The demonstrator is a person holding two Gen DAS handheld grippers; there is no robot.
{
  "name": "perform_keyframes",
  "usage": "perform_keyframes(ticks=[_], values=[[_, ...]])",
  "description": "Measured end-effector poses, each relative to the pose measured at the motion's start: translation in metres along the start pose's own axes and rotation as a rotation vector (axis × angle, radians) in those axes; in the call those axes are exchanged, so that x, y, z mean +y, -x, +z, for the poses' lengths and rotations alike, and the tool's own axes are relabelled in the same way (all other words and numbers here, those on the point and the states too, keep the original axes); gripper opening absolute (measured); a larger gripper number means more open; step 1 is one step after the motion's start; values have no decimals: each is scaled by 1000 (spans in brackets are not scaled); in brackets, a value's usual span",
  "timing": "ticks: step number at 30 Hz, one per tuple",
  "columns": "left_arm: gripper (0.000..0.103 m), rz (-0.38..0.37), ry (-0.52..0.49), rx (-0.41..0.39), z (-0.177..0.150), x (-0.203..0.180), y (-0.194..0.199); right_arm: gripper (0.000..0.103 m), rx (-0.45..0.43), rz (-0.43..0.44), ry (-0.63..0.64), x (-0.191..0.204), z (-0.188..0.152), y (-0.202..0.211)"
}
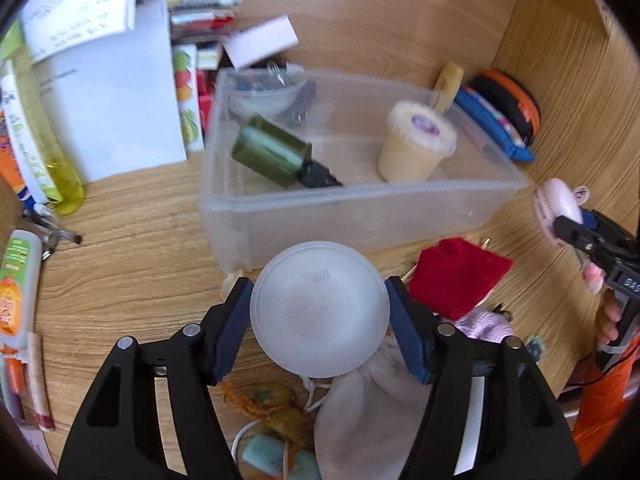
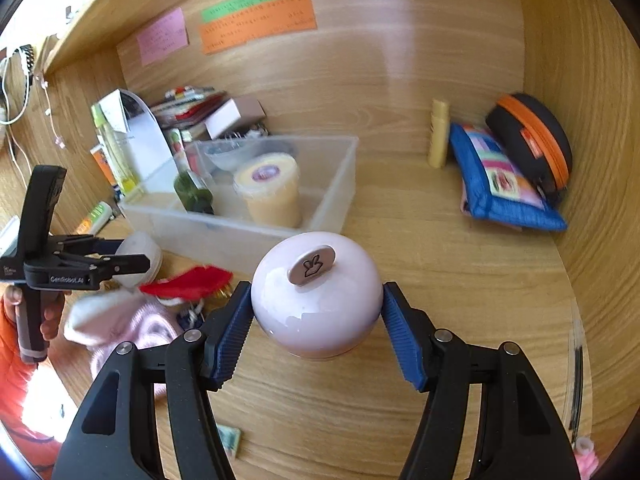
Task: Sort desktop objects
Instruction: 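Lower the white container and pink compact into the clear box and open both grippers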
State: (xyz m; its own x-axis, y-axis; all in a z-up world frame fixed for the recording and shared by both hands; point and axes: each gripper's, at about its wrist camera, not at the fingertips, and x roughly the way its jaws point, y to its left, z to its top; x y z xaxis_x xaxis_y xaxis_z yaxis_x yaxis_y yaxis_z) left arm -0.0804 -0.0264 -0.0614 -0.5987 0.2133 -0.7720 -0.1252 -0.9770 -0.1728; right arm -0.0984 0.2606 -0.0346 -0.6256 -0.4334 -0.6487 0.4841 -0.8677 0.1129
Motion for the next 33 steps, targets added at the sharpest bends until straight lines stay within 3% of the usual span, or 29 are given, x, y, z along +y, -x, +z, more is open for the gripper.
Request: perform_keyframes(ticks=[10, 21, 33], values=[[65, -24, 33, -160, 18, 7, 40, 61, -31, 73, 54, 30, 40, -18], [65, -73, 68, -217, 43, 20, 37, 61, 30, 201, 107, 77, 86, -71], [64, -62, 55, -237, 62, 23, 22, 61, 130, 248, 84, 87, 86, -115]])
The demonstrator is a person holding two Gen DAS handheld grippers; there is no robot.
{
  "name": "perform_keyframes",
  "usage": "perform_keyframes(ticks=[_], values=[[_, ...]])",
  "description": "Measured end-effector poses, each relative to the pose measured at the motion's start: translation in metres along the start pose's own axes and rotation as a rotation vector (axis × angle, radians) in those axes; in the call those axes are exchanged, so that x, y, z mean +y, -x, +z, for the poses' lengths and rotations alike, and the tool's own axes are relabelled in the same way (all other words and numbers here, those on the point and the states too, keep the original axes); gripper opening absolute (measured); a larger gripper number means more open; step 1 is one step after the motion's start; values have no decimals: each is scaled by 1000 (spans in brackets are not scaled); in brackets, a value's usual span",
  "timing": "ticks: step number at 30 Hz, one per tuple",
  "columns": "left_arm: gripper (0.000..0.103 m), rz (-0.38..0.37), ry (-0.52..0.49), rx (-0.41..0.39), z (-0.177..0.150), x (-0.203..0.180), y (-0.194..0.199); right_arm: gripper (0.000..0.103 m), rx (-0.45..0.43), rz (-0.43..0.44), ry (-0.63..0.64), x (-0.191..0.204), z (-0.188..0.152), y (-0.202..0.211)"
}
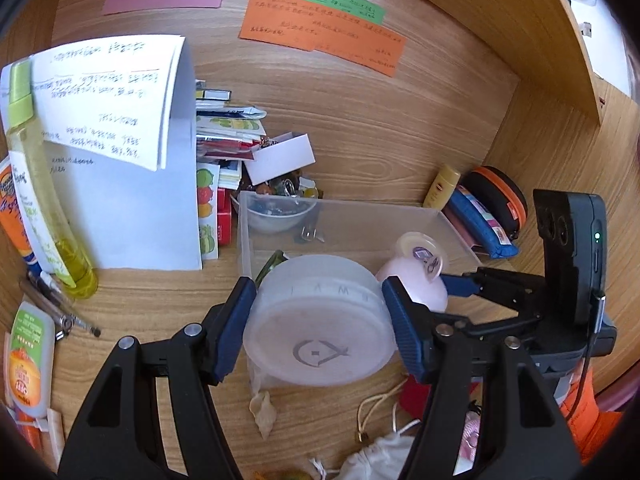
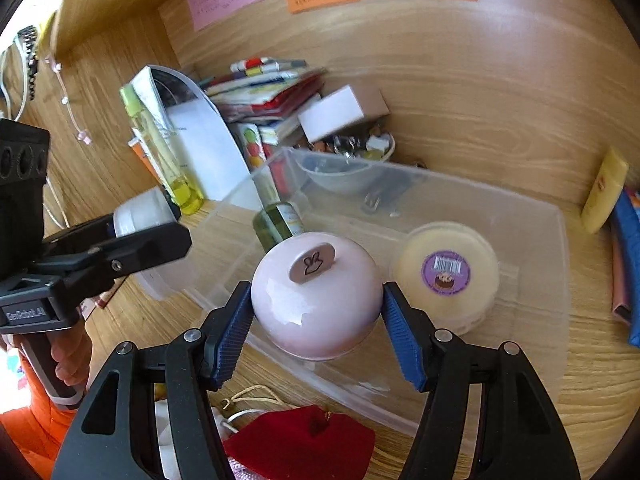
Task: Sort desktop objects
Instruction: 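Lower the white container and pink compact into the clear box and open both grippers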
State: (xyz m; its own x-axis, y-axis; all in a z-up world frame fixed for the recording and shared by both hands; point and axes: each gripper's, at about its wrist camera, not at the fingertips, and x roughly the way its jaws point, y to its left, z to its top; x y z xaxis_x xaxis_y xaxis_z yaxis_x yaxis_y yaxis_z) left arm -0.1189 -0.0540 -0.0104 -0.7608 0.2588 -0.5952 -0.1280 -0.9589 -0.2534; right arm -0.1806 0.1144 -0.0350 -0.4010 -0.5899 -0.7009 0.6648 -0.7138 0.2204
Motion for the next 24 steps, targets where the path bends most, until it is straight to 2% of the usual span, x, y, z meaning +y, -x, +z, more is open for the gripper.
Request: perform_keyframes(ticks=[6, 15, 21, 24], values=[[65, 19, -14, 2, 3, -4, -10, 61, 3, -26, 15, 1, -3, -4], [65, 50, -22, 36, 5, -5, -26, 61, 15, -54, -38, -13, -7, -6], [65, 78, -72, 74, 0, -14, -41, 61, 29, -71, -56, -18, -7, -11], [64, 127, -124, 69, -4, -21, -44, 61, 31, -72, -58, -18, -8, -10]])
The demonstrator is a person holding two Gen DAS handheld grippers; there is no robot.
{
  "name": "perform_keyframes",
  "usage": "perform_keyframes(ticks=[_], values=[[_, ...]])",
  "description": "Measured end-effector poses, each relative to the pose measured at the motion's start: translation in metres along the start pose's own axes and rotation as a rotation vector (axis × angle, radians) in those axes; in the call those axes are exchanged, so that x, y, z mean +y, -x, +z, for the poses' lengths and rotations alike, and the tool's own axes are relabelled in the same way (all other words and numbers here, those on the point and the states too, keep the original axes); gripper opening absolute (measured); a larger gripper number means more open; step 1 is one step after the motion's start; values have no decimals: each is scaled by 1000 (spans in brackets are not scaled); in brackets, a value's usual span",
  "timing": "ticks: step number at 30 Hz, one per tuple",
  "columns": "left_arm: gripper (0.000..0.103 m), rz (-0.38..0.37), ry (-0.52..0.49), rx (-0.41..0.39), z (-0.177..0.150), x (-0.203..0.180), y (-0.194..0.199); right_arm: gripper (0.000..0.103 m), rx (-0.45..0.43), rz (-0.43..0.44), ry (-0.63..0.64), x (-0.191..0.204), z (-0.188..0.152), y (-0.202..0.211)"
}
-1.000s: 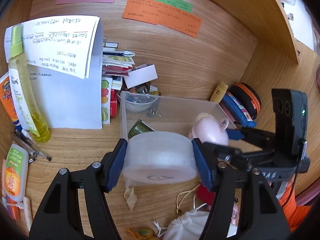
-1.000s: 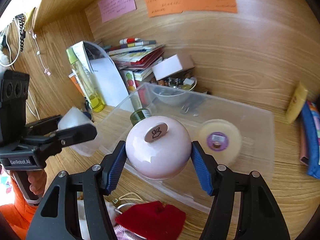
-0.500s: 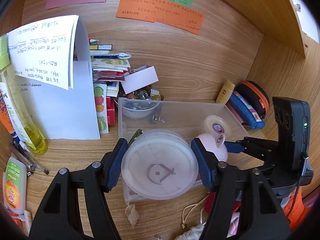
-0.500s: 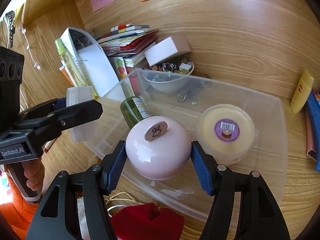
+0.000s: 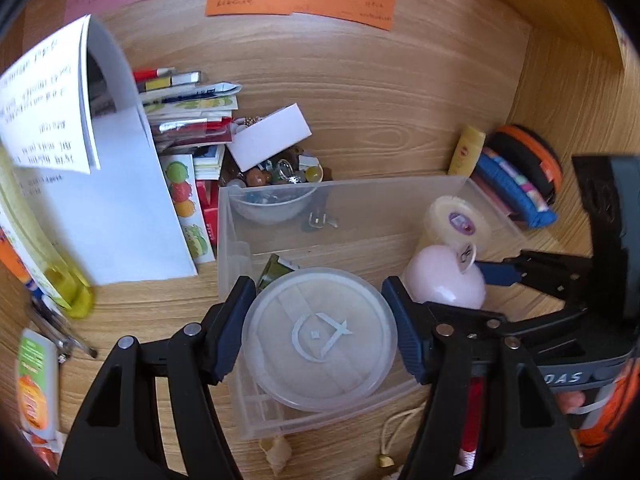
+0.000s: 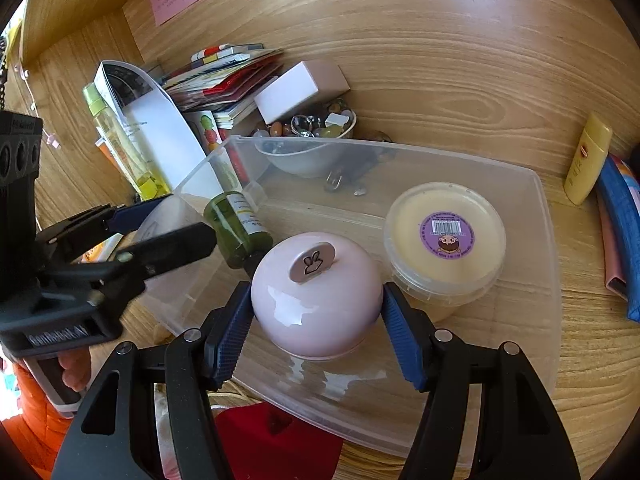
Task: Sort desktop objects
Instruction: 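Lower the white container and pink compact into the clear box and open both grippers, then withdraw both grippers and move toward the white cloth pouch and square tile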
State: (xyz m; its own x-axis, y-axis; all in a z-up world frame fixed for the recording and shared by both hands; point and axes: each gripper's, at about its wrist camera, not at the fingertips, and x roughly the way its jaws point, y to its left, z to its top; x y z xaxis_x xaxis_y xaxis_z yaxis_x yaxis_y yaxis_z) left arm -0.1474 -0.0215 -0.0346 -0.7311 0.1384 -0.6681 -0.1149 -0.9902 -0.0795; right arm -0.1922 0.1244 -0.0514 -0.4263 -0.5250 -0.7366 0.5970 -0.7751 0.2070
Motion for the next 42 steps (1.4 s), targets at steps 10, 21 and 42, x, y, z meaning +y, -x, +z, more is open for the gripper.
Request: perform_keyframes(ticks=[10, 21, 42], values=[[65, 61, -81, 4, -5, -7, -3, 59, 5, -27, -37, -8, -1, -5], [66, 25, -28, -4, -2, -1, 10, 64, -32, -17, 11, 6, -5, 5], [83, 121, 40, -91, -36, 28, 84, 76, -174, -2, 77, 24, -19, 69]])
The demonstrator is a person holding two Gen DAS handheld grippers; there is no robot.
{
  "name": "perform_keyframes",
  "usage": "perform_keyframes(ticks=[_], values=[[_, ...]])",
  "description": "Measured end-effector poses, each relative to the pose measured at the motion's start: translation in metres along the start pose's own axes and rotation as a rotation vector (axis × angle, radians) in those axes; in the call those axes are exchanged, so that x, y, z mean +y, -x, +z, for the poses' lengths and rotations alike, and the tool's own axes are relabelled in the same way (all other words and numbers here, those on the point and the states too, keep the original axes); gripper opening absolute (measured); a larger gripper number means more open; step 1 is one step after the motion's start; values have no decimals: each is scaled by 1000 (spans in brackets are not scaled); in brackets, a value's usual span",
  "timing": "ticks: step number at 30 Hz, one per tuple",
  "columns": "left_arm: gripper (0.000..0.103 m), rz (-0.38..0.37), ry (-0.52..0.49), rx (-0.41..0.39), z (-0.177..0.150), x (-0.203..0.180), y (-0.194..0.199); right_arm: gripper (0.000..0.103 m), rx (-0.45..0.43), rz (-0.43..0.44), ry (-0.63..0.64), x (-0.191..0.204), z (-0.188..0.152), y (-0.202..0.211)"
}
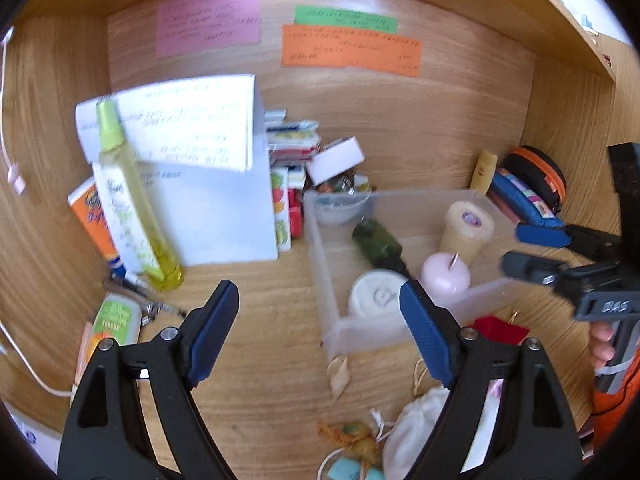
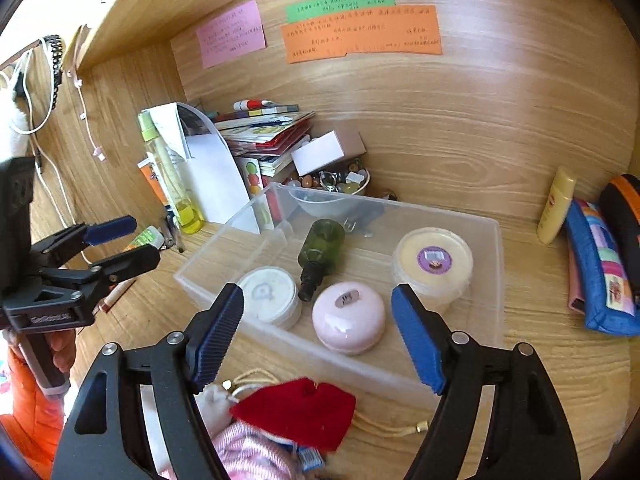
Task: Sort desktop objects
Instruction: 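Withdraw both grippers and move toward the white cloth pouch and square tile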
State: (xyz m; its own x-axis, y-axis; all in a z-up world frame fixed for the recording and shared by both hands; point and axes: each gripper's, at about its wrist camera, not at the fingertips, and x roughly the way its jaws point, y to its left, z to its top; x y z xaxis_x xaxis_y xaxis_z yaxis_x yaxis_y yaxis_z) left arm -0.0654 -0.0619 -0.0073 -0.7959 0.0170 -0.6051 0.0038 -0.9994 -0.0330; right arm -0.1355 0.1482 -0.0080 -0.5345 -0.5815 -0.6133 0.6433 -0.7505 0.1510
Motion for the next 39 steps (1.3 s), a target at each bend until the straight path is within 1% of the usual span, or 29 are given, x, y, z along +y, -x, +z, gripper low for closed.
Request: perform_keyframes(ticks=[2, 7, 12, 13, 14, 16, 20, 22, 26, 28, 34, 37, 39], values=[[83, 0, 16, 20, -7, 4, -2, 77, -3, -18, 2, 0, -6, 7], [83, -25, 65, 58, -25, 11, 2, 78, 0, -67, 5, -3, -22, 23], [83, -22, 76, 61, -44, 10, 20, 79, 15, -117, 10, -6, -42, 37], [83, -23, 76, 64, -48, 9, 23, 80, 22, -130, 9, -7, -46, 39], [87, -24, 72, 67, -52, 8, 27, 80, 29, -142, 8, -8, -51, 41], [90, -11, 66, 64, -63, 5, 35, 80, 41, -157, 6, -10, -60, 43], [92, -1, 71, 69, -83, -1, 50, 80, 65, -189, -16, -13, -81, 49], [96, -7, 85, 74, -91, -3, 56, 80, 78, -196, -29, -15, -92, 52], [97, -33, 65, 89, -104, -19, 64, 80, 95, -202, -41, -15, -112, 59], [97, -60, 44, 98, -108, -30, 64, 80, 98, -206, -41, -13, -119, 62], [97, -107, -6, 146, -122, -60, 50, 80, 105, -193, -32, -5, -137, 69], [97, -119, 3, 160, -121, -67, 42, 80, 116, -185, -30, -3, -147, 70], [97, -127, 17, 153, -117, -69, 39, 80, 125, -180, -31, -2, -151, 69]])
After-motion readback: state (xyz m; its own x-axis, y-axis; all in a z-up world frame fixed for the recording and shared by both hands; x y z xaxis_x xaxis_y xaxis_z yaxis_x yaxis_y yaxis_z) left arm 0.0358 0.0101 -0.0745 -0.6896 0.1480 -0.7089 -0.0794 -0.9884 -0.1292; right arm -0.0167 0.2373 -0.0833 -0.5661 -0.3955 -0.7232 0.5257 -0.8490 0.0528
